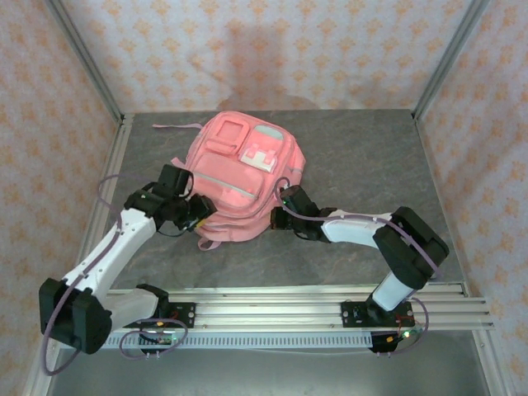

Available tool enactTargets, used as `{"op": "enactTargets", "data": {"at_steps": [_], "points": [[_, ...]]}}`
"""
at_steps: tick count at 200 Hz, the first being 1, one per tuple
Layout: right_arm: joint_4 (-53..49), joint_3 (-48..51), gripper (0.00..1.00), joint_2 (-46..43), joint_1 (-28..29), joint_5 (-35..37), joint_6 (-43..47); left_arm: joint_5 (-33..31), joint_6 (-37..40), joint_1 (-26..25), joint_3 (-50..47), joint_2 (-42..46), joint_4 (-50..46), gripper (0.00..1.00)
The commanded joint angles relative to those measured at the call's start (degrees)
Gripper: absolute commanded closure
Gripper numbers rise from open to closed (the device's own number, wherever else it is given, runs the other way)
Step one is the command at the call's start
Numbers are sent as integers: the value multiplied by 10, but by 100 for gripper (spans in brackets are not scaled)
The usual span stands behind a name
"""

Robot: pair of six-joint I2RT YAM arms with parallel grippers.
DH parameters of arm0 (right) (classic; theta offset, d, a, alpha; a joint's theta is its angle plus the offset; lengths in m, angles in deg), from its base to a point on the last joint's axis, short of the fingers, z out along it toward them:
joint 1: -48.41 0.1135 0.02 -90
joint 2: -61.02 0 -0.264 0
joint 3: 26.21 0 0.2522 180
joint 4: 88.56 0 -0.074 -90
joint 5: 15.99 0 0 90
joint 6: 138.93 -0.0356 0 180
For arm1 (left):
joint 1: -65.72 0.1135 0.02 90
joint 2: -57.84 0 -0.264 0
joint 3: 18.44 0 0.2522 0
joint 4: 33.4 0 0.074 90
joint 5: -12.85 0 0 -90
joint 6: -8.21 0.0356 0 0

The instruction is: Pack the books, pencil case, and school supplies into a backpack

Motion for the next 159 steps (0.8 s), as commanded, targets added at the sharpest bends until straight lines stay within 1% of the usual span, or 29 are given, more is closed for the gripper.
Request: {"op": "enactTargets", "data": {"at_steps": [1, 9, 23, 36, 66, 100, 108, 123, 159], "points": [[33, 7, 100, 8, -5, -3, -19, -26, -96, -58, -16, 7, 32, 54], [35, 7, 100, 7, -5, -3, -20, -33, -126, -73, -29, 7, 50, 51], [37, 6, 100, 7, -5, -5, -22, -42, -167, -86, -47, 3, 86, 41], [36, 6, 100, 6, -5, -6, -23, -48, -191, -92, -53, -5, 108, 37], [33, 7, 100, -1, -5, -4, -20, -64, -212, -107, -45, -39, 130, 37], [28, 8, 100, -9, -5, 1, -12, -83, -223, -107, -47, -89, 144, 39], [28, 7, 100, -9, -5, 3, -10, -92, -221, -105, -45, -103, 142, 40], [23, 6, 100, -10, -5, 8, -6, -99, -221, -98, -44, -127, 135, 47], [9, -2, 100, -11, -5, 10, 6, -117, -218, -75, -40, -153, 121, 68]]}}
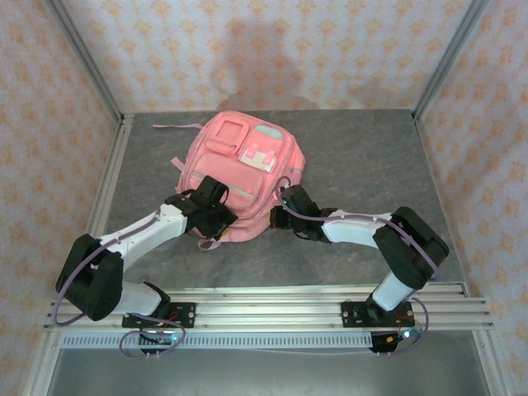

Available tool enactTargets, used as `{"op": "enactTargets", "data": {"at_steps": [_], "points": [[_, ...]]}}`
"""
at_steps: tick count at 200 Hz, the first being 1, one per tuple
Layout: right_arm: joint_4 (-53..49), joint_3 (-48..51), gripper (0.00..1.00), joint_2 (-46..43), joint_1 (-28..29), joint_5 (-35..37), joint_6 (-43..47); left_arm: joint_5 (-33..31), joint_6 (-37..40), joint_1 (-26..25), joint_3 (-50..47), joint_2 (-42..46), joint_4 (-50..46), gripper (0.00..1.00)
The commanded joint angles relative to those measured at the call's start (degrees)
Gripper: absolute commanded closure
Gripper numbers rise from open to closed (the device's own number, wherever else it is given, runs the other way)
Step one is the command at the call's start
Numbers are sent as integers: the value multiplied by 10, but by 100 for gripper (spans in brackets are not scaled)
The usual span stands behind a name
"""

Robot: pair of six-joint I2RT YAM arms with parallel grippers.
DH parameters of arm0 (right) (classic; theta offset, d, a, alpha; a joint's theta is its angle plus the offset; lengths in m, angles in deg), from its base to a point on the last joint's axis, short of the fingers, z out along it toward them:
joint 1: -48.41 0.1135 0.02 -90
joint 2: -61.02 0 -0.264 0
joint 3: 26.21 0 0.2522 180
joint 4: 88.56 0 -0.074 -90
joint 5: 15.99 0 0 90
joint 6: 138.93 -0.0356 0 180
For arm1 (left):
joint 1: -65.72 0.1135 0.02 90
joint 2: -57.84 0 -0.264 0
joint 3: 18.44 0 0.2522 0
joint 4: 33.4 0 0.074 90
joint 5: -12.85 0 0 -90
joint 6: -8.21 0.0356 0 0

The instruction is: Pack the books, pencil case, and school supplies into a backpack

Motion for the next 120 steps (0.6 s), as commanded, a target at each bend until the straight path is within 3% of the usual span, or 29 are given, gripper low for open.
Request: {"op": "enactTargets", "data": {"at_steps": [1, 32, 54, 120], "points": [[0, -5, 100, -11, -3, 14, 15, -42, 1, 18, 8, -10, -14, 69], [-8, -5, 100, -13, -3, 18, 24, -49, 16, 40, 7, 1, -28, 90], [-21, -6, 100, -13, -3, 34, 39, -48, 26, 49, 5, 8, -35, 99], [-52, -30, 100, 23, -55, 52, 42, -40, 37, 62, -9, 18, -38, 100]]}}
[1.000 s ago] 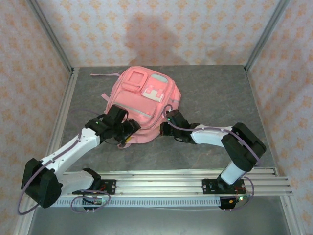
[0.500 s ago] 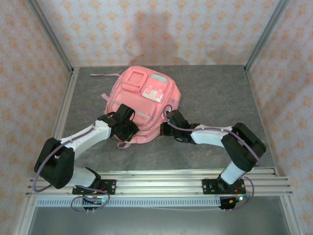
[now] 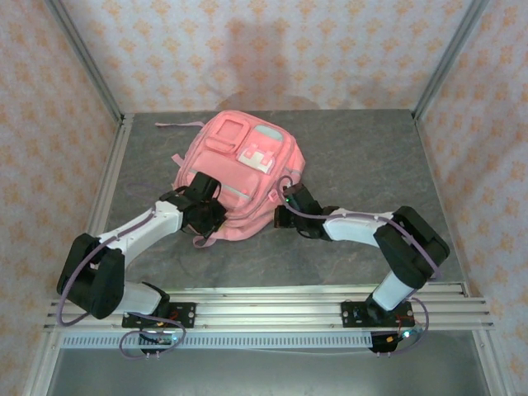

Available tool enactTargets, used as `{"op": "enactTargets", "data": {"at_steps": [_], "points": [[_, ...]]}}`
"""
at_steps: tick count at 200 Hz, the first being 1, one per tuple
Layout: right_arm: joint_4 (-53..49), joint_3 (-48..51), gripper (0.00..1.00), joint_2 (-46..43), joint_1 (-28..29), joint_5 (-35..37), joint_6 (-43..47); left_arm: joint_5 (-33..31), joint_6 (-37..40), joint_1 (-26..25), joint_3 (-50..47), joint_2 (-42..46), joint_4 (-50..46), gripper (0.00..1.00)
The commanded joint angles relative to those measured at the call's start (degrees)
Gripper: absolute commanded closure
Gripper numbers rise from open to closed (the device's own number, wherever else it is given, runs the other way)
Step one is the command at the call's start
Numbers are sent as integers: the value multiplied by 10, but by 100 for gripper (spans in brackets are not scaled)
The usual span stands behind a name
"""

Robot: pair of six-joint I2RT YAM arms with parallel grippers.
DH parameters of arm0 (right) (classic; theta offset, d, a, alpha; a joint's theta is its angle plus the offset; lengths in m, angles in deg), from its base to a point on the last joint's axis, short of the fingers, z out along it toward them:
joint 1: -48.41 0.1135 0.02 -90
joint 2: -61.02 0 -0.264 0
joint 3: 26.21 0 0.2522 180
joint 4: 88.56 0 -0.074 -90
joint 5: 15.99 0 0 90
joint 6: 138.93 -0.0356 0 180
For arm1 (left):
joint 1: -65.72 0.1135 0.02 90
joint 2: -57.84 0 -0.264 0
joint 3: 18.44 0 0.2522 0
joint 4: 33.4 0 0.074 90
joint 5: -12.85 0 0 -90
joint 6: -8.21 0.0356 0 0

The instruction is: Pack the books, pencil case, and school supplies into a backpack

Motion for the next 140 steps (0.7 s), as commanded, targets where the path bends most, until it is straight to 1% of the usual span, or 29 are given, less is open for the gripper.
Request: {"op": "enactTargets", "data": {"at_steps": [1, 41, 78, 95, 107, 118, 128, 140], "points": [[-26, -25, 100, 22, -29, 38, 7, -40, 14, 16, -10, 17, -33, 100], [-12, -36, 100, 40, -60, 28, -23, -32, 24, 16, -10, 18, -30, 100], [-3, -42, 100, 45, -63, 15, -29, -21, 27, 16, -14, 14, -18, 100], [-1, -38, 100, 39, -63, 12, -29, -20, 56, 8, -2, 17, -15, 100], [1, -32, 100, 32, -63, 20, -26, -14, 82, 0, 9, 25, -9, 96], [-1, -25, 100, 25, -66, 26, -24, 17, 111, -1, 12, 37, 19, 91], [-3, -21, 100, 19, -68, 32, -22, 47, 136, -3, 12, 48, 41, 83], [-15, -20, 100, 12, -68, 49, -15, 76, 161, -5, 13, 63, 59, 72]]}}
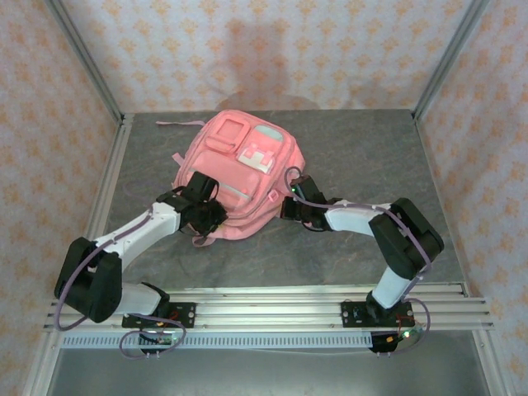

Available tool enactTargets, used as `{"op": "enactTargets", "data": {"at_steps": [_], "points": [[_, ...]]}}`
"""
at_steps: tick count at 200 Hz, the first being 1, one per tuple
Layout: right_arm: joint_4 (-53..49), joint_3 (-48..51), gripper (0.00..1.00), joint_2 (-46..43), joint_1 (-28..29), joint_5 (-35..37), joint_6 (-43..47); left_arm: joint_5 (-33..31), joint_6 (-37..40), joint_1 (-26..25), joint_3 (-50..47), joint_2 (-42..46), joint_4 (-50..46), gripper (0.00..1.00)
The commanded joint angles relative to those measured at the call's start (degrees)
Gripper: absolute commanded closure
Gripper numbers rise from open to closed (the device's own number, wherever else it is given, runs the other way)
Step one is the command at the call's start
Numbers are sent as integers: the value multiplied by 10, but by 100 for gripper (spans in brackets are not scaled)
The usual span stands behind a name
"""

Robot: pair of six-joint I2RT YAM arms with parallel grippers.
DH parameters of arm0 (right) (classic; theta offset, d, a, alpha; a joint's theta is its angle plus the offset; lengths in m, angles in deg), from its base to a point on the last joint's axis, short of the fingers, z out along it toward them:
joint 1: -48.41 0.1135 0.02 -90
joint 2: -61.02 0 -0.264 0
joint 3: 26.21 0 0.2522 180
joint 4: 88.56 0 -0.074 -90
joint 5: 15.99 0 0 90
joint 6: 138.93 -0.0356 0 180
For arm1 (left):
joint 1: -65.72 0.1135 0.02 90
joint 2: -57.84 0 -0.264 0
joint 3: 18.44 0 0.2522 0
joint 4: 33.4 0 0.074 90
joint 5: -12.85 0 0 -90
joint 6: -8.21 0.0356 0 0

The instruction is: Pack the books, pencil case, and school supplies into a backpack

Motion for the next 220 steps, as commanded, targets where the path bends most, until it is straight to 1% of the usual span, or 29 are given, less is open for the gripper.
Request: {"op": "enactTargets", "data": {"at_steps": [1, 21, 41, 55, 73, 88, 126, 136, 158, 173, 185, 202, 220], "points": [[-4, 5, 100, -24, -17, 63, 3, 55, 82, -5, 17, 42, 49, 71], [-8, 19, 100, -37, -17, 92, -1, 87, 122, -8, 22, 70, 55, 52], [-14, 25, 100, -44, -21, 115, -8, 95, 169, -8, 38, 99, 32, 41], [-25, 26, 100, -49, -29, 130, -15, 84, 200, -7, 56, 113, 1, 36], [-32, 35, 97, -57, -48, 146, -30, 72, 225, -2, 74, 123, -33, 35], [-32, 46, 97, -67, -69, 147, -42, 71, 233, 7, 81, 122, -50, 35], [-42, 61, 94, -85, -112, 145, -43, 75, 239, 25, 73, 128, -59, 35], [-42, 64, 90, -89, -122, 141, -38, 74, 241, 28, 70, 130, -58, 35], [-78, 49, 74, -102, -123, 145, 2, 65, 249, 35, 69, 134, -61, 36], [-86, 61, 66, -136, -120, 155, 12, 59, 253, 40, 70, 133, -63, 36], [-93, 73, 57, -176, -113, 167, 19, 59, 256, 43, 70, 133, -65, 36], [-114, 85, 54, -224, -92, 178, 33, 57, 260, 45, 71, 130, -69, 36], [-112, 96, 53, -260, -62, 153, 43, 54, 262, 48, 71, 127, -67, 37]]}}
